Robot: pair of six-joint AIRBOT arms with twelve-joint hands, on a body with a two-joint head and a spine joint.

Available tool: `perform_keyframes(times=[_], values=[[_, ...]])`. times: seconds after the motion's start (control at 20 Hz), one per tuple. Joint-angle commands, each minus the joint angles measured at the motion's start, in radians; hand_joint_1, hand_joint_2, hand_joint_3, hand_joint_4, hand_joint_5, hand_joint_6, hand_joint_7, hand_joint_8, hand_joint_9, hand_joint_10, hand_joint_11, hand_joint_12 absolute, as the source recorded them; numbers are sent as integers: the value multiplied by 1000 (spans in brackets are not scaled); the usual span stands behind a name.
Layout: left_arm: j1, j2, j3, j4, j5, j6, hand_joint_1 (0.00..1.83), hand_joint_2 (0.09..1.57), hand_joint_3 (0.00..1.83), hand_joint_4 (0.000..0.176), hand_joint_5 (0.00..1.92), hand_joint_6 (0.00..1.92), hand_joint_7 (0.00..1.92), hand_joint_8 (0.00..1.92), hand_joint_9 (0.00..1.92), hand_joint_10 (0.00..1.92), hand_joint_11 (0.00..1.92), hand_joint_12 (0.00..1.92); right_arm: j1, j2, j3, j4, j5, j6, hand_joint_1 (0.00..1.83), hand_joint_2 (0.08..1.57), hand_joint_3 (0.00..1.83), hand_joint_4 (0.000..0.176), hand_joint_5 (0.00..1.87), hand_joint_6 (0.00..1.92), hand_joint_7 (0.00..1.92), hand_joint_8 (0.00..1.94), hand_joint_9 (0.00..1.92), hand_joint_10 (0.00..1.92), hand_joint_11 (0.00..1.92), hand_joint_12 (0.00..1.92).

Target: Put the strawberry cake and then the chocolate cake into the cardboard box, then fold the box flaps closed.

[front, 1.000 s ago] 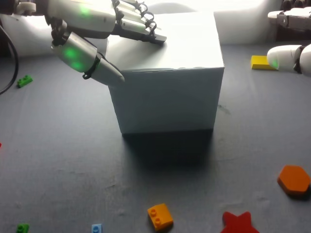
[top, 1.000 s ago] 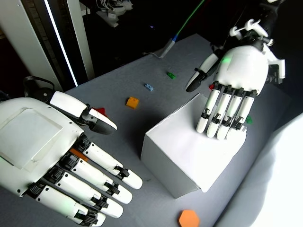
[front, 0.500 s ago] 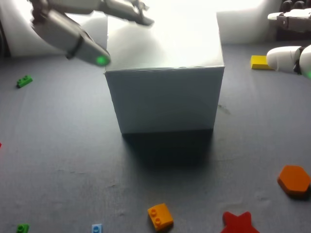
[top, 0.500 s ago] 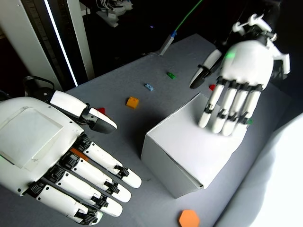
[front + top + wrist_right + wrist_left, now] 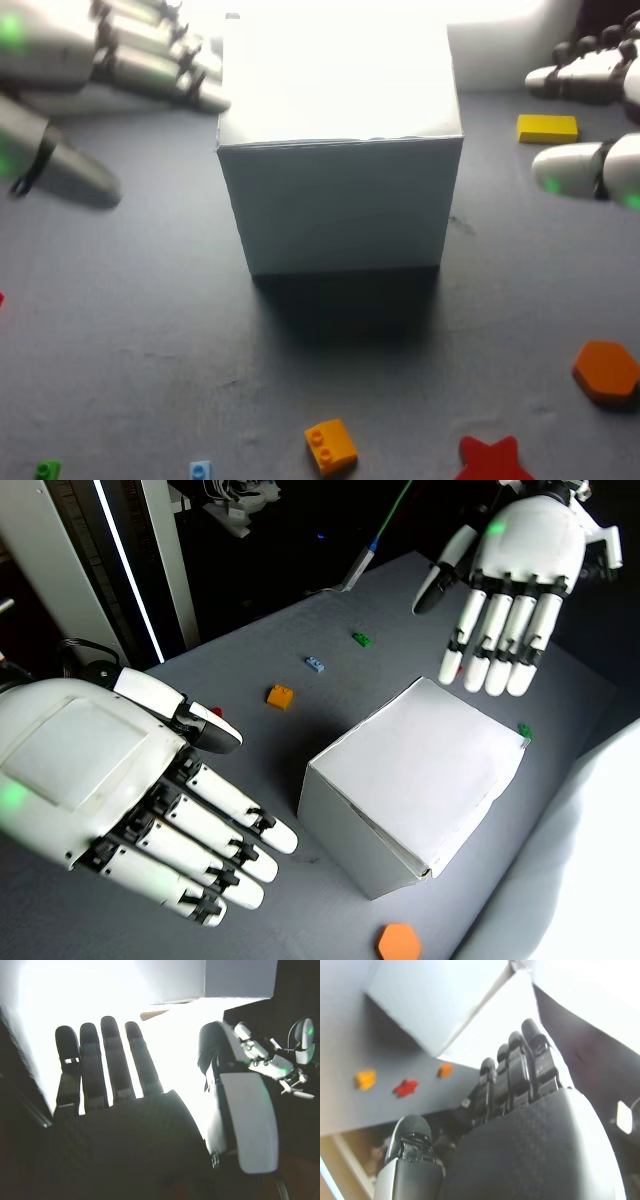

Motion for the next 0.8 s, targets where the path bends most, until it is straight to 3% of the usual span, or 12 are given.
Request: perform_keyframes(times=[0.0,0.15,0.25,0.3,0.35,0.4,0.45,0.5,0.55,0.6,0.7,0.75], values=[[-5,18,-12,-72,18,-2,0,1224,0,46,139,4,161,5,204,9,0,698,5,14,1,-24,34,-4,0,1216,0,0,231,9,321,5,296,13,0,1131],[47,97,-103,-72,11,-9,0,1192,0,39,237,21,249,17,261,16,0,821,3,14,0,-24,-1,-40,0,1182,0,0,254,16,373,19,359,38,0,1174],[86,139,-156,-76,10,-13,65,1154,0,13,518,32,605,31,590,66,146,1081,0,14,0,-24,-1,-49,0,1187,0,0,481,93,607,84,559,133,0,1295],[96,152,-172,-78,9,-14,102,1158,0,0,704,51,822,74,788,150,290,1235,0,14,0,-24,-1,-50,11,1183,0,0,662,108,778,124,575,507,0,1564],[112,173,-198,-78,9,-14,168,1176,0,0,868,54,986,90,914,254,372,1325,0,14,0,-24,-1,-50,59,1195,2,0,859,155,920,312,575,1030,139,1820],[126,188,-216,-78,9,-14,156,1197,0,0,930,41,1075,79,912,438,387,1392,0,14,0,-24,-1,-51,51,1226,4,0,945,194,959,481,594,1283,226,1901],[145,207,-235,-78,5,-14,130,1241,2,0,1026,57,1203,147,885,874,431,1531,0,14,-1,-24,0,-51,37,1298,10,0,1008,317,1015,681,656,1422,287,1917],[155,216,-244,-80,6,-15,166,1296,3,0,1125,194,1261,427,928,1212,533,1632,0,14,-1,-24,0,-52,38,1371,14,0,952,968,1011,1068,723,1628,390,1920],[169,229,-255,-84,6,-18,199,1330,5,0,1092,530,1224,720,956,1408,588,1722,0,14,-3,-24,2,-54,39,1411,15,0,918,1212,1024,1249,783,1712,443,1921],[177,238,-261,-94,4,-22,192,1367,7,0,1066,1068,1183,1170,1037,1634,695,1837,0,14,-5,-24,5,-55,7,1457,18,0,974,1469,1100,1508,942,1879,657,1921],[178,259,-270,-107,0,-28,137,1440,13,0,1085,1615,1179,1611,1114,1875,879,1918,0,14,-6,-24,8,-55,0,1496,18,0,1076,1627,1239,1705,1186,1919,996,1921],[178,266,-273,-111,-2,-30,146,1484,16,0,1092,1776,1180,1752,1149,1912,983,1920,-1,14,-6,-24,9,-55,10,1542,25,0,1081,1692,1299,1796,1293,1921,1158,1921]])
